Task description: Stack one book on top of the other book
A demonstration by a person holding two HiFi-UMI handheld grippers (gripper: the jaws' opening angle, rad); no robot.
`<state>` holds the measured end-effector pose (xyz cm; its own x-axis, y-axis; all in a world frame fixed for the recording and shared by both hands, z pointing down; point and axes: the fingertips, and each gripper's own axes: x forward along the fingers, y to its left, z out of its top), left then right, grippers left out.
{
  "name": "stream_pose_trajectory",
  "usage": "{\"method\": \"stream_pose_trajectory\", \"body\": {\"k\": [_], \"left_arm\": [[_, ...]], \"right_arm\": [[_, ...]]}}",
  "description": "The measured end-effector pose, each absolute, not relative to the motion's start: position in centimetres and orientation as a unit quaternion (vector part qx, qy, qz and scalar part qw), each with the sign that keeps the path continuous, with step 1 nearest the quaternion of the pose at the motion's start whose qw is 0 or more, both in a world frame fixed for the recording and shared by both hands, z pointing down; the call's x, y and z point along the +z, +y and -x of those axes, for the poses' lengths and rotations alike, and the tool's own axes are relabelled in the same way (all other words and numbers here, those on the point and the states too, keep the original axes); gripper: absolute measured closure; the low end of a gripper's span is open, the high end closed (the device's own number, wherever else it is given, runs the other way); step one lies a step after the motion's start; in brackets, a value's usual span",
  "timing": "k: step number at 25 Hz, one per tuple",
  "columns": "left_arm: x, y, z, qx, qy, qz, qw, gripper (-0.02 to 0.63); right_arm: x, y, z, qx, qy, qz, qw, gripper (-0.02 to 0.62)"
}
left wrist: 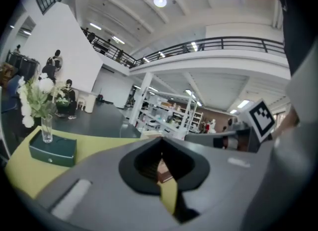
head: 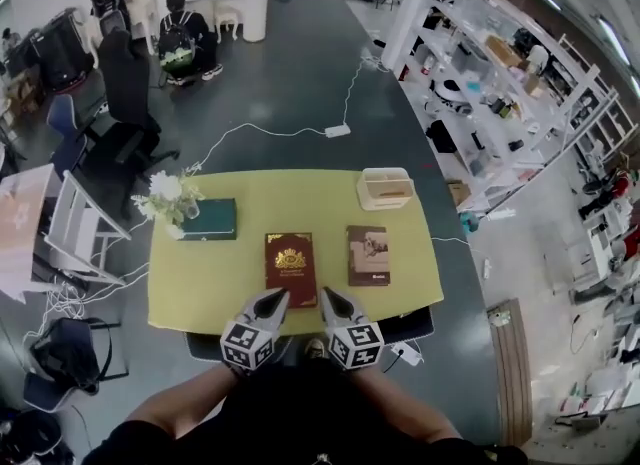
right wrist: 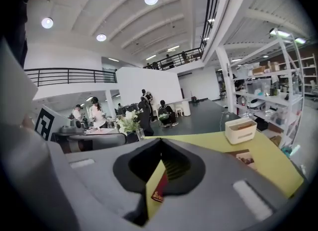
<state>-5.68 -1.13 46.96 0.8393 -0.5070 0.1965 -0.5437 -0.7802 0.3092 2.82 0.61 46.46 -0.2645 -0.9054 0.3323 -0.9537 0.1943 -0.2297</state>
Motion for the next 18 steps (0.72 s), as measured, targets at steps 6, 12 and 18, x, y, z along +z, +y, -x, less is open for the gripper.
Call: {"method": "stream_pose_trajectory", "body": {"k": [6,12,18], "left_arm": [[45.9,0.8,1.2,0.039,-0.196,-0.964,0.177,0.598],[45.7,2.1,-3.1,0.041,-0.161,-0.968,0.186,0.598],[47.1,2.2,-7.4,0.054,-0.16,-0.967,0.189,0.598]], "right_arm": [[45.8,3.2,-6.9,0.198,-0.714,-0.67,0.049,0.592],[45.2,5.5,-11.3,0.19,-0.681,-0.706,0.038,0.592],[46.5,6.1,-15.7,0.191,-0.672,-0.715,0.029,0.592]]}}
